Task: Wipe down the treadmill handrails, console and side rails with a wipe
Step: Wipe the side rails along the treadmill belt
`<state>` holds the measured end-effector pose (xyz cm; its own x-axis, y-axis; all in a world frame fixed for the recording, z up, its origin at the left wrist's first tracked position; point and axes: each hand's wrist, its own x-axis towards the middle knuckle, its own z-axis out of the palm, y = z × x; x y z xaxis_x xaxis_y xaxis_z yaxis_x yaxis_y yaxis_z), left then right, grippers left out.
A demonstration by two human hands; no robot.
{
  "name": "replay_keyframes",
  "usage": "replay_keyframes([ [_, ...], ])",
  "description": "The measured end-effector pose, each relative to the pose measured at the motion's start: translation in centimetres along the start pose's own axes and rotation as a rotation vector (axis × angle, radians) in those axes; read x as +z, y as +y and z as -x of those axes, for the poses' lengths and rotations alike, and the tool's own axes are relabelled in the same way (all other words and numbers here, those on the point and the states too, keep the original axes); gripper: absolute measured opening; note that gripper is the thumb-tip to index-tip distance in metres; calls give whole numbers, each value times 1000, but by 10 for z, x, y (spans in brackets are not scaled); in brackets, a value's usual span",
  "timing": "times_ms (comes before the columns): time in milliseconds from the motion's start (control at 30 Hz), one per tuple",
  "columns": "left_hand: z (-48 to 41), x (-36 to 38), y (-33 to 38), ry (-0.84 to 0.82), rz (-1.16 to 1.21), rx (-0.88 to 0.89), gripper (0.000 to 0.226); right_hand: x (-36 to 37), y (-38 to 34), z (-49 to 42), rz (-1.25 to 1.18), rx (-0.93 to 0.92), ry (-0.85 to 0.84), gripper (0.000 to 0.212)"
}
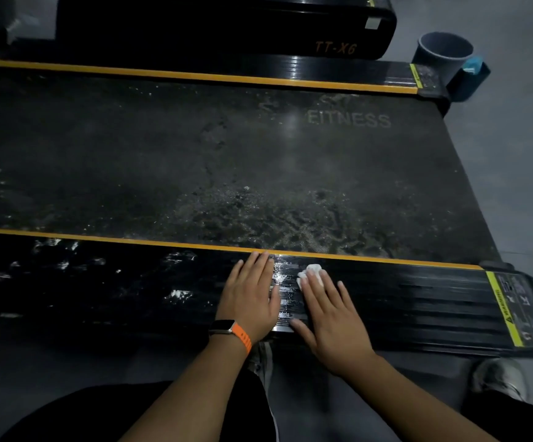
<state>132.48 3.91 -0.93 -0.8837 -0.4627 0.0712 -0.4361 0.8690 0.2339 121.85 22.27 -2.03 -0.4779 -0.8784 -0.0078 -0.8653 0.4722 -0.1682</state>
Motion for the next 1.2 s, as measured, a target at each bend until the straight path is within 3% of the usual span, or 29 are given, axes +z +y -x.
replay_keyframes([
  [133,0,-1,-1,-3,11,3,60,-4,19,-3,29,-52,-42,77],
  [267,1,-2,-1,-23,17,1,60,-13,52,22,-17,71,-3,76],
  [567,1,-3,-1,-44,-3,18,60,-2,4,-23,-41,48,-30,81],
  [833,1,-2,-1,-37,11,23,59,-14,16,-9,-42,277,-75,91],
  [1033,1,-2,0,-19,10,18,62,-25,-11,-34,-41,147,-198,114],
  [1200,1,-5,0,-40,13,8,63,-28,18,-17,-24,116,-150,102],
])
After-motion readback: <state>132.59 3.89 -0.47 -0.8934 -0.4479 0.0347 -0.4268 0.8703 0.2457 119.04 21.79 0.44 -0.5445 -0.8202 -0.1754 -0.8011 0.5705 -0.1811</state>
